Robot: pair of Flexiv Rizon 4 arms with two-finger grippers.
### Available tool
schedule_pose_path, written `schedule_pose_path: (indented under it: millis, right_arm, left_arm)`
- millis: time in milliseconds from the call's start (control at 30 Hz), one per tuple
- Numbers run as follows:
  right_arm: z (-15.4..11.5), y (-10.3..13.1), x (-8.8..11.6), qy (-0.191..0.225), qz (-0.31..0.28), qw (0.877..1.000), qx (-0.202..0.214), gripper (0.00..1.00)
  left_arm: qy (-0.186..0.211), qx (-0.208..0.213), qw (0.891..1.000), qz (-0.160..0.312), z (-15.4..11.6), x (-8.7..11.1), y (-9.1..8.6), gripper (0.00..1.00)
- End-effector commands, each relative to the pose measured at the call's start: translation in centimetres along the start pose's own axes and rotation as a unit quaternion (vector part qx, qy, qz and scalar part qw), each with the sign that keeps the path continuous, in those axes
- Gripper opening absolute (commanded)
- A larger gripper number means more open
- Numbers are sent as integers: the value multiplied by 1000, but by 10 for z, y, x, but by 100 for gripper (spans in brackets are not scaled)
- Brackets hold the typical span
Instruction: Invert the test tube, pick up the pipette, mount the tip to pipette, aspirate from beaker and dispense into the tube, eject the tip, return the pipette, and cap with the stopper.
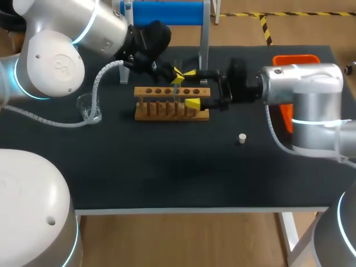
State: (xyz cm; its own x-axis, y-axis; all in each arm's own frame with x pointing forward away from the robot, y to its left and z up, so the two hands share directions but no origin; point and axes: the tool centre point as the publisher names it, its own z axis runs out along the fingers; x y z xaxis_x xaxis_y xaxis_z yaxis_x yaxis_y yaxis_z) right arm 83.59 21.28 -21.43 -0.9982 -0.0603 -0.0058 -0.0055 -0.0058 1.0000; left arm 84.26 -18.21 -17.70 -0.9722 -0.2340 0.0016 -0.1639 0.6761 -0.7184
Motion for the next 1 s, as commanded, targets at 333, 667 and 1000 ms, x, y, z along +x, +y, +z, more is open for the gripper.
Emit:
schedule_pose_path:
  millis: [333, 667, 1000]
  right_arm:
    - [23, 3, -3, 18, 3, 1000, 0, 100]
    - [30, 3, 1, 26, 2, 1000, 0, 84]
    - [29, 4, 3, 27, 3, 1000, -3, 28]
  left_arm:
    - [1, -1, 1000, 0, -1, 0, 0, 0]
    - [1, -1, 1000, 0, -1, 0, 0, 0]
    - [1, -1, 1000, 0, -1, 0, 0, 0]
